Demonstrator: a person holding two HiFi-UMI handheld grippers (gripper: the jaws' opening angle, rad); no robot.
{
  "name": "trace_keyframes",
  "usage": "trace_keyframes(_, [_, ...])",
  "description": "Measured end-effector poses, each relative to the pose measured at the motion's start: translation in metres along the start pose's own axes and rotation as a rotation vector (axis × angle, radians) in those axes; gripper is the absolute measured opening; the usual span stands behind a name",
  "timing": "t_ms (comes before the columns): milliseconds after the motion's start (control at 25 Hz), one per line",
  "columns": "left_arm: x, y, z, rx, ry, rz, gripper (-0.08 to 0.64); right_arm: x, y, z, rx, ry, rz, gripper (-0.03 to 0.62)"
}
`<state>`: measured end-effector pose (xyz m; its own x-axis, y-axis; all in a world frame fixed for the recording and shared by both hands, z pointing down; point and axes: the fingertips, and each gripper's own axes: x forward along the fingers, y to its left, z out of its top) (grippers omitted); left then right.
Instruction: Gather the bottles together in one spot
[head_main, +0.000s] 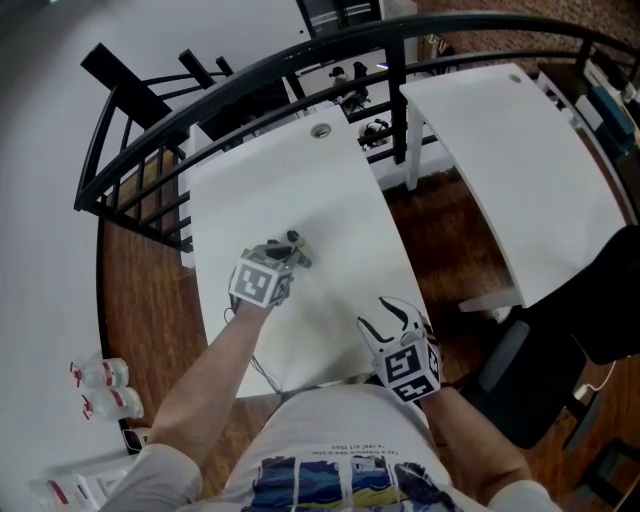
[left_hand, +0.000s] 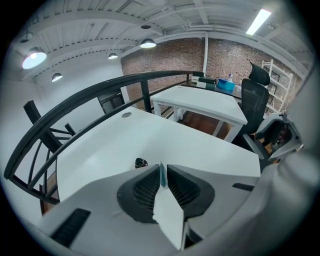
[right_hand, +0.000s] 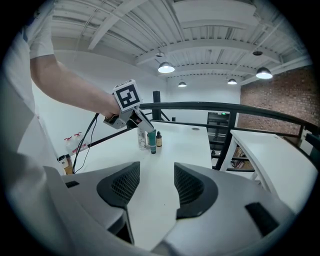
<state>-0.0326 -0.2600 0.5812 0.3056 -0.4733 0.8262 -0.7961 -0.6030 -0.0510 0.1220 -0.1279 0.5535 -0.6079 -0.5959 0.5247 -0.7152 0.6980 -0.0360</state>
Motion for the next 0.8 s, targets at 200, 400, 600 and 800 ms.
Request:
trace_keyframes(200, [-0.014,-0.001,0.005,-0.004,-0.058,0.019,0.044,-0.001,0.005,0.001,-0.019,0.001,0.006,0.239])
trace_keyframes(400, [-0.038,-0.007,0.012,-0.018,-0.14,0.019,0.046,0.002,0.017,0.003,-0.04,0.004,0.015,0.239])
trace_keyframes(600, [-0.083,-0.01,0.012,-0.042,-0.25,0.039,0.044,-0.002,0.041,0.005,-0.067,0.012,0.033,0.239])
trace_keyframes(800, [-0.139,-0.022,-0.017,-0.127,-0.351,0.016,0.044,-0.009,0.069,0.008,-0.064,0.017,0.041,0.239])
